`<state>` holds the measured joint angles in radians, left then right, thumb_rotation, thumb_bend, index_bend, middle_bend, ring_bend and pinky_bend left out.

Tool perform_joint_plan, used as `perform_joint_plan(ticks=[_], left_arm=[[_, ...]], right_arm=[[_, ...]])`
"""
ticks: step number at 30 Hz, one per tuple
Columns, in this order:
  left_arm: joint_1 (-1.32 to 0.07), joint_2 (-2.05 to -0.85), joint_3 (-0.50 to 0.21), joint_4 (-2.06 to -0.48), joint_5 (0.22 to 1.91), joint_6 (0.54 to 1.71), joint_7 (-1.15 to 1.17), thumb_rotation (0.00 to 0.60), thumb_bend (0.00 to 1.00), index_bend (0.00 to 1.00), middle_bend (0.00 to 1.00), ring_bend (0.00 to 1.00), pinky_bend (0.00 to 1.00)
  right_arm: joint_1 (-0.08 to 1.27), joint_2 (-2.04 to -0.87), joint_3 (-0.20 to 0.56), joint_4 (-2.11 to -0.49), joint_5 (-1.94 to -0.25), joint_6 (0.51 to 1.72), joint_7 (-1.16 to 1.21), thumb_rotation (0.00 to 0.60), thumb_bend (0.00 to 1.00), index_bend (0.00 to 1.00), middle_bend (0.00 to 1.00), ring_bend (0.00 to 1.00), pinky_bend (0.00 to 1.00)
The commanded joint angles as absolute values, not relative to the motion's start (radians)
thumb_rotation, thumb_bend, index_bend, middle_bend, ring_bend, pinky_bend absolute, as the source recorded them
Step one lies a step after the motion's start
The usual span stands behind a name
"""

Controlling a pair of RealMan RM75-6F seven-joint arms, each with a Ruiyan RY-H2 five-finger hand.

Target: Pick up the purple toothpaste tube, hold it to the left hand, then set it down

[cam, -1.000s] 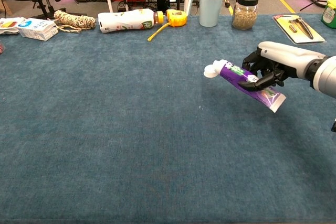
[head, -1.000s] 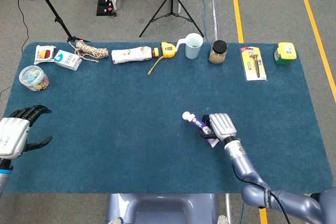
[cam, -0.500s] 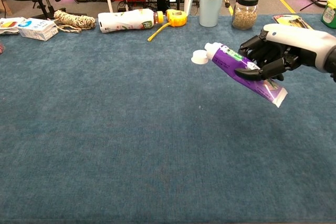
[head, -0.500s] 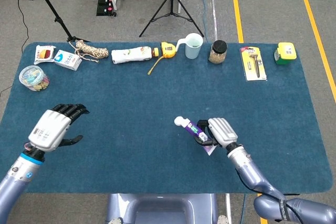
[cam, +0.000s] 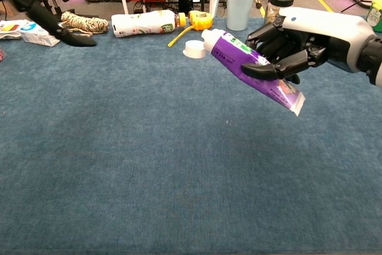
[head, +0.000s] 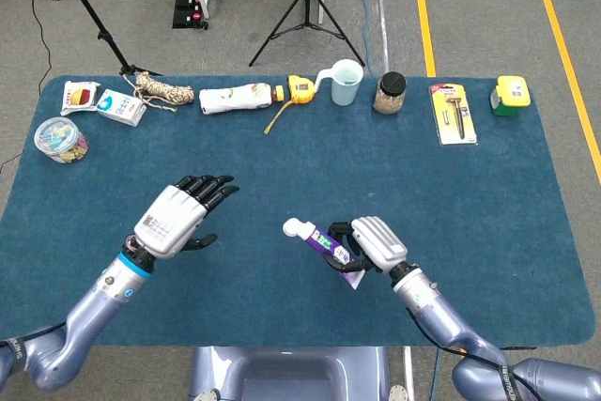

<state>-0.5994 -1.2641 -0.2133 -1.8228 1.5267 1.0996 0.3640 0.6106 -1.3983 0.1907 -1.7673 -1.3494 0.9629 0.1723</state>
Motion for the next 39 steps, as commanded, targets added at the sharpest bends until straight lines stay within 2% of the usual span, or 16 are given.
perform_joint_plan(ticks=[1, 7, 39], left_arm=[[-0.634, -1.314, -0.226, -1.798, 1.506, 1.083, 0.392, 0.492, 0.14, 0.14, 0.16, 0.19, 0.33], [-0.686, -1.404, -0.24, -1.759, 1.467, 1.063, 0.431, 0.43, 0.14, 0.11, 0.13, 0.16, 0.33], [-0.79, -1.555, -0.241, -1.619, 1.397, 1.086, 0.529, 0.426, 0.14, 0.09, 0.13, 0.15, 0.33]], right_arm=[[0.619, -1.4, 0.194, -1.775, -1.348, 0.957, 0.181, 0.444, 0.5, 0.67, 0.68, 0.77, 0.74], [0.635, -1.415, 0.201, -1.78, -1.34, 0.948, 0.196, 0.443, 0.5, 0.67, 0.68, 0.77, 0.74], [0.662, -1.421, 0.184, -1.788, -1.348, 0.94, 0.235, 0.445, 0.5, 0.68, 0.69, 0.78, 0.75]])
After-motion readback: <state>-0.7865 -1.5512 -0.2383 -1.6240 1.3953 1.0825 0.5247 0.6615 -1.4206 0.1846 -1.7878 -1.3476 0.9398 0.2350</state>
